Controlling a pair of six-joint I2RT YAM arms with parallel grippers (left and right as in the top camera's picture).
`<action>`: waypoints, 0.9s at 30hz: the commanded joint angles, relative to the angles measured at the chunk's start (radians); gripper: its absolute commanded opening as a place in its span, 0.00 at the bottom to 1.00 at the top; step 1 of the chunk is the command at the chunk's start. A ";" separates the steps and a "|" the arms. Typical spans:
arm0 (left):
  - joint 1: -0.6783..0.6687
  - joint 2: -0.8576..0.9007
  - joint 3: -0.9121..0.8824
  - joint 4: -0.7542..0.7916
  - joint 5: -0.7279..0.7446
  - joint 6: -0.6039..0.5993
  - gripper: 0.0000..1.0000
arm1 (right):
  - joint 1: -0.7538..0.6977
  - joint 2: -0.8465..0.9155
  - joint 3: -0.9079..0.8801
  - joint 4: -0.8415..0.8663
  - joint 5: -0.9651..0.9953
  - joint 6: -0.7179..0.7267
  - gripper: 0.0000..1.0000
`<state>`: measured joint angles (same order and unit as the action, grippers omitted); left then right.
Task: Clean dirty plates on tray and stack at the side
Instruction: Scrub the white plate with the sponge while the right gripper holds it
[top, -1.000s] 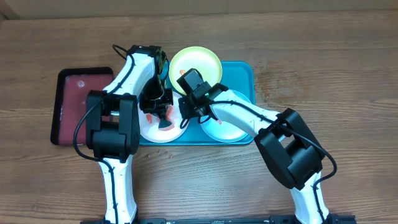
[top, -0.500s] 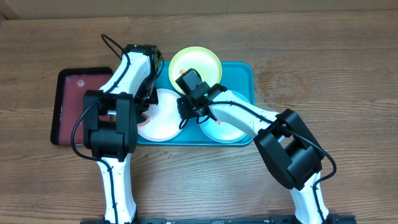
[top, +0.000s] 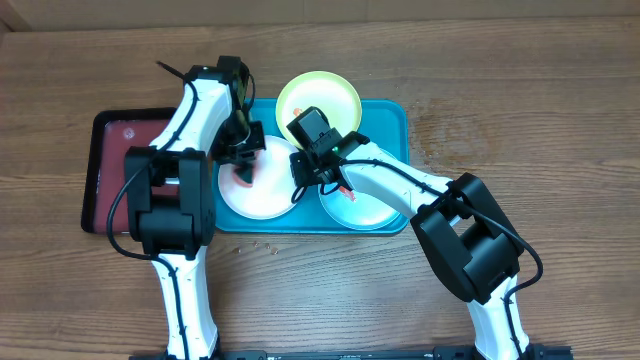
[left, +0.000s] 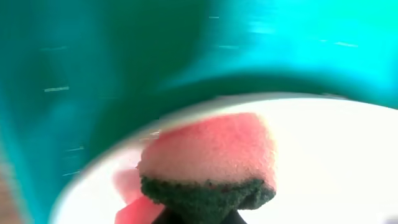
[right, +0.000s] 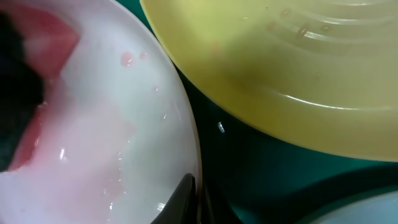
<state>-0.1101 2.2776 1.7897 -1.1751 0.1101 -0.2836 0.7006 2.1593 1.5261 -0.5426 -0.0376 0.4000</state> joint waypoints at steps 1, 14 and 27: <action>-0.048 0.024 0.003 0.013 0.202 0.075 0.04 | 0.011 0.008 0.027 0.008 -0.009 -0.003 0.05; -0.024 0.024 0.003 -0.130 -0.317 -0.079 0.04 | 0.011 0.008 0.027 0.011 -0.009 -0.003 0.04; 0.047 0.024 0.005 -0.103 -0.298 -0.203 0.04 | 0.011 0.008 0.027 0.013 -0.009 -0.003 0.04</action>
<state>-0.0963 2.2860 1.7893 -1.3159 -0.2623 -0.4736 0.7197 2.1597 1.5318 -0.5232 -0.0635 0.4049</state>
